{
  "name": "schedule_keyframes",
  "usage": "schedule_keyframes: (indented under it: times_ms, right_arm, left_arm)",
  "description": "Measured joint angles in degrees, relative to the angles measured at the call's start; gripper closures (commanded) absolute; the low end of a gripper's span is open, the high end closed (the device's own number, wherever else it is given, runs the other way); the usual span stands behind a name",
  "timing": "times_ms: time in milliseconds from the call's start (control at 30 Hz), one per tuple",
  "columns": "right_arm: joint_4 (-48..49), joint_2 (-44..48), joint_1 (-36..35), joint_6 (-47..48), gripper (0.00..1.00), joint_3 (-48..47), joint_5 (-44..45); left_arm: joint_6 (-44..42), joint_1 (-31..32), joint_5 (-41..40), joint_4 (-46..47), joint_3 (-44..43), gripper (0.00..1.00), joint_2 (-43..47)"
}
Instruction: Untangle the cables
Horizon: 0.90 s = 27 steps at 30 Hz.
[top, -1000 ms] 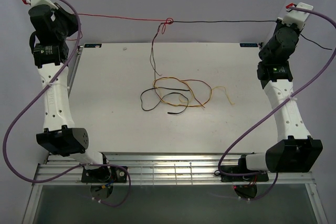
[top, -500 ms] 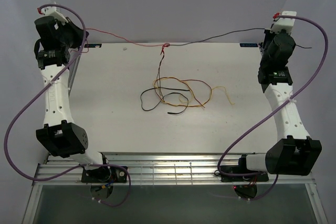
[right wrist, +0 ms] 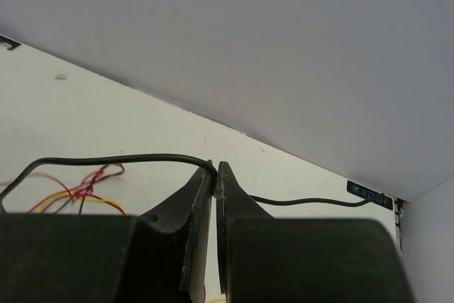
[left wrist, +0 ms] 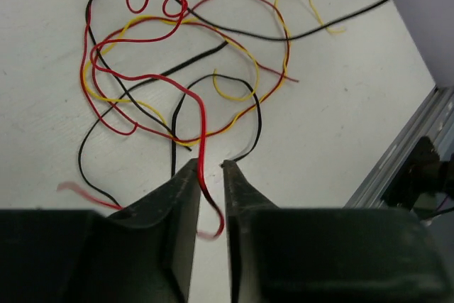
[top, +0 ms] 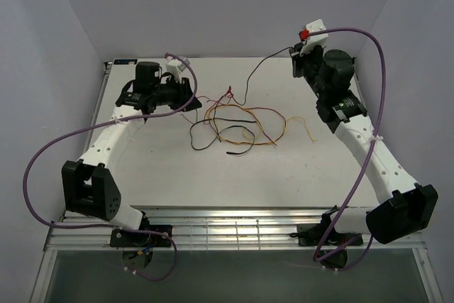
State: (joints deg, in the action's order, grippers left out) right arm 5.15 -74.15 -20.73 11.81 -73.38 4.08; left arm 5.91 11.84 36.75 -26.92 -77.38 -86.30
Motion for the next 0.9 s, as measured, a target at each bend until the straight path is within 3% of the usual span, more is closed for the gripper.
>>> schedule_keyframes:
  times_ms: [33, 133, 167, 267, 567, 767, 900]
  right_arm:
    - [-0.2, -0.3, -0.4, -0.5, 0.92, -1.3, -0.3]
    - [-0.5, -0.5, -1.3, -1.8, 0.92, -4.6, -0.8]
    - [-0.5, -0.5, -1.5, -2.2, 0.92, -5.4, -0.9]
    - [-0.7, -0.5, -1.9, -2.9, 0.92, -8.0, -1.7]
    - [-2.0, 0.3, -3.1, -5.0, 0.92, -11.4, -6.1]
    - [-5.6, 0.3, -3.8, -8.2, 0.92, -14.7, -4.9]
    - [-8.4, 0.3, -4.2, -11.6, 0.92, -17.4, -1.0]
  left_arm:
    - [-0.6, 0.5, 0.1, 0.0, 2.0, 0.62, 1.0]
    - [-1.6, 2.0, -1.2, 0.2, 8.1, 0.40, 4.6]
    - [-1.7, 2.4, -2.1, 0.1, 9.7, 0.19, 5.7]
    - [-1.2, 3.6, -4.5, 0.0, 12.4, 0.02, 8.6]
    - [-0.5, 5.6, -7.1, 2.6, 13.6, 0.02, 14.9]
    - [4.1, 6.6, -3.0, 10.1, 13.6, 0.02, 8.5]
    - [9.4, 9.6, -0.9, 21.9, 18.3, 0.02, 3.9]
